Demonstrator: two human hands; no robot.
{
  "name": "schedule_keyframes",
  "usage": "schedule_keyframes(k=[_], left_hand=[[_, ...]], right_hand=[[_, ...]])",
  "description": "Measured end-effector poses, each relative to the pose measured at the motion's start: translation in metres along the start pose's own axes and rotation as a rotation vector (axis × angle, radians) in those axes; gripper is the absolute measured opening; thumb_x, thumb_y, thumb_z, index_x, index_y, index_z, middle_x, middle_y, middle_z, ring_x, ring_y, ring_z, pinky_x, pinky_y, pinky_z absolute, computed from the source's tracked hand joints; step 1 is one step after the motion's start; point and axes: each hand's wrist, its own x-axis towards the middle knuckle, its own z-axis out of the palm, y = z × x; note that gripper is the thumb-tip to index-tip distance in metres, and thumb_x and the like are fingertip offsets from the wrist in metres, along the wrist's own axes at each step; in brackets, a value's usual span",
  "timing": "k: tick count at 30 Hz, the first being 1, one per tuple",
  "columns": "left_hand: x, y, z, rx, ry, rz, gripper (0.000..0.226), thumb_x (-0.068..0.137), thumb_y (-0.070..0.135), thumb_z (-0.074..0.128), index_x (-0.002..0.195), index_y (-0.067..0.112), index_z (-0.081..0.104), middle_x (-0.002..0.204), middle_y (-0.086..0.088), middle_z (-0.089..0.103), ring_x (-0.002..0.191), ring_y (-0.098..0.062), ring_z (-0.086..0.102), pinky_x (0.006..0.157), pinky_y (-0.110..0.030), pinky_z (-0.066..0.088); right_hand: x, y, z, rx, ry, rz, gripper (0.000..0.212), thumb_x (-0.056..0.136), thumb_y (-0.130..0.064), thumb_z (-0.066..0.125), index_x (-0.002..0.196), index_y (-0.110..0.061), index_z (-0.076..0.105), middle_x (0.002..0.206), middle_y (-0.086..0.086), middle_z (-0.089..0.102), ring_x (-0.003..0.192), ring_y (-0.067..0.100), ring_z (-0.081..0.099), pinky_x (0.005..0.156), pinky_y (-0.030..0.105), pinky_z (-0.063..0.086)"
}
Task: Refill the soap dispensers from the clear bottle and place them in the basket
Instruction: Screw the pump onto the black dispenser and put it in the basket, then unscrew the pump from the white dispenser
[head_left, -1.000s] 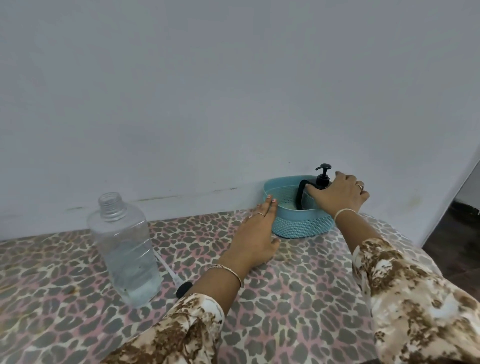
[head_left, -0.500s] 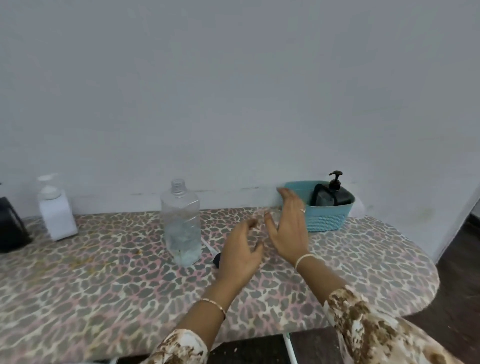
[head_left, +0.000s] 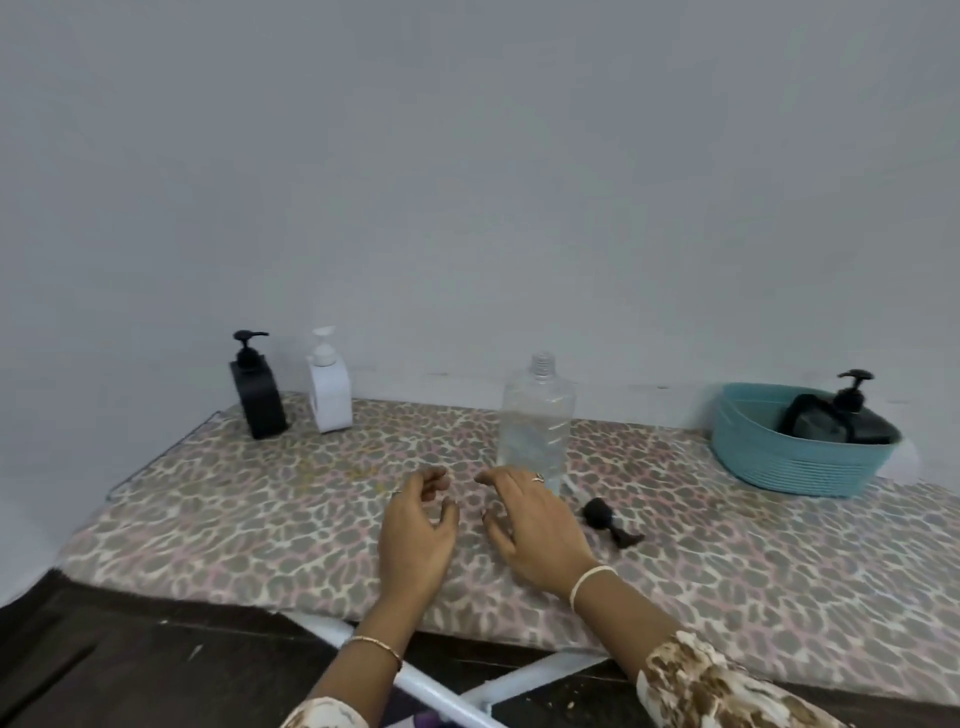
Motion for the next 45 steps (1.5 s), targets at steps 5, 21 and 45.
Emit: schedule_keyframes(k=[5, 21, 45], left_hand=[[0.047, -0.033, -0.032, 0.095, 0.091, -0.105, 0.037, 0.085, 0.015, 0.065, 0.121, 0.022, 0.057, 0.121, -0.002, 0.055, 0.106, -0.017, 0.056, 0.090, -0.035, 0.048], [0.206, -0.072, -0.052, 0.235, 0.139, -0.225, 0.099, 0.081, 0.031, 0.076, 0.152, 0.010, 0.012, 0.154, -0.010, 0.030, 0.138, -0.031, 0.036, 0.106, -0.046, 0.039], [0.130, -0.036, -0.078, -0.084, 0.046, -0.278, 0.045, 0.077, 0.016, 0.074, 0.118, 0.017, 0.055, 0.104, 0.000, 0.059, 0.090, -0.019, 0.058, 0.071, -0.027, 0.046]], right_hand=[[0.041, -0.028, 0.041, 0.004, -0.188, 0.078, 0.042, 0.097, -0.037, 0.042, 0.131, -0.015, 0.053, 0.136, 0.000, 0.048, 0.123, 0.019, 0.048, 0.102, 0.031, 0.041], [0.135, -0.020, 0.093, -0.076, -0.156, 0.109, 0.032, 0.096, -0.034, 0.041, 0.092, -0.017, 0.068, 0.094, 0.001, 0.067, 0.084, 0.021, 0.062, 0.067, 0.029, 0.044], [0.100, -0.039, 0.052, 0.178, 0.012, 0.209, 0.031, 0.089, -0.039, 0.054, 0.112, -0.019, 0.059, 0.108, -0.005, 0.060, 0.095, 0.014, 0.059, 0.078, 0.028, 0.049]])
